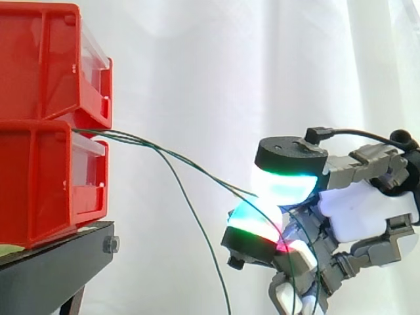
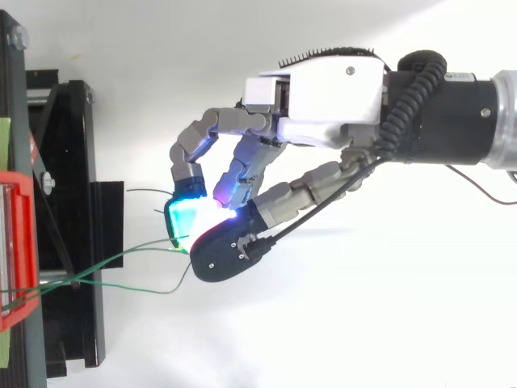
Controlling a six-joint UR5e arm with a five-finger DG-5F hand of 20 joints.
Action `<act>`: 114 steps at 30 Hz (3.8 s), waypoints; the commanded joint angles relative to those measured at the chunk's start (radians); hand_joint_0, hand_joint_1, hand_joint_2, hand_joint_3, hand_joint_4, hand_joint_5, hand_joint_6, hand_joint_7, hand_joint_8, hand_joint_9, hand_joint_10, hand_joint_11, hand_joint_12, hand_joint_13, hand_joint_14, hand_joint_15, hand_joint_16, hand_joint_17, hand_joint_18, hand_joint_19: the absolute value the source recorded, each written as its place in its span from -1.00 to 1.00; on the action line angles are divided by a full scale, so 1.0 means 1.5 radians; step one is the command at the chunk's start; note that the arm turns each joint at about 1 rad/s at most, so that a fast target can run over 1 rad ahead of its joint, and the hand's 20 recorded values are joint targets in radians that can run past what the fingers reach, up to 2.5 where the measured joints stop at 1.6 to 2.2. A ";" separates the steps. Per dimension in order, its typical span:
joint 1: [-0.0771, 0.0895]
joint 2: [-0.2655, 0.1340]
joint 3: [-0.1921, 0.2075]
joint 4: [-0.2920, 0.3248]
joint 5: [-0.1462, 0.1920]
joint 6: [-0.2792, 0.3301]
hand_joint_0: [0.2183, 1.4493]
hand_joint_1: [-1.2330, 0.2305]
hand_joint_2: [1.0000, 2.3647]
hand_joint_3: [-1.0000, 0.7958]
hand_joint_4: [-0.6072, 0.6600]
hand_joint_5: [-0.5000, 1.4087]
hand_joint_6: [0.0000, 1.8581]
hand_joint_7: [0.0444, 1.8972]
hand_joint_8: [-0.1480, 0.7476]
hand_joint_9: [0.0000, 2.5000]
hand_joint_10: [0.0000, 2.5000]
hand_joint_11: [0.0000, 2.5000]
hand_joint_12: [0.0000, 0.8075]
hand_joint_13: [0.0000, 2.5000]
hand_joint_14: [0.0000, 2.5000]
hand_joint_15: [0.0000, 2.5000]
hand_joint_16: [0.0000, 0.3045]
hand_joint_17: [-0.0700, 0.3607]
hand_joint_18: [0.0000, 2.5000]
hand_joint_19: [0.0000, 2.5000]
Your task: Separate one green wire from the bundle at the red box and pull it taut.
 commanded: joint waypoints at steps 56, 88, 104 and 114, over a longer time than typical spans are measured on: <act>-0.032 0.185 -0.255 0.028 0.114 -0.079 -0.41 -0.34 -0.98 0.01 0.03 -0.61 -0.03 0.20 0.08 -0.21 -0.99 -0.31 -0.07 -0.35 -0.99 -0.61 -0.63 -0.09 -0.33 -0.65; -0.029 0.184 -0.261 0.112 0.126 -0.115 -0.41 -0.34 -0.98 0.01 0.03 -0.61 -0.03 0.20 0.09 -0.20 -0.99 -0.31 -0.06 -0.35 -0.99 -0.61 -0.63 -0.08 -0.33 -0.66; -0.029 0.184 -0.261 0.112 0.126 -0.115 -0.40 -0.35 -0.98 0.02 0.03 -0.61 -0.03 0.22 0.11 -0.18 -0.99 -0.28 -0.04 -0.34 -0.99 -0.60 -0.62 -0.07 -0.32 -0.65; -0.029 0.184 -0.260 0.112 0.126 -0.115 -0.42 -0.32 -0.97 0.03 0.04 -0.61 -0.02 0.20 0.13 -0.20 -0.99 -0.27 -0.01 -0.36 -0.99 -0.61 -0.61 -0.05 -0.32 -0.66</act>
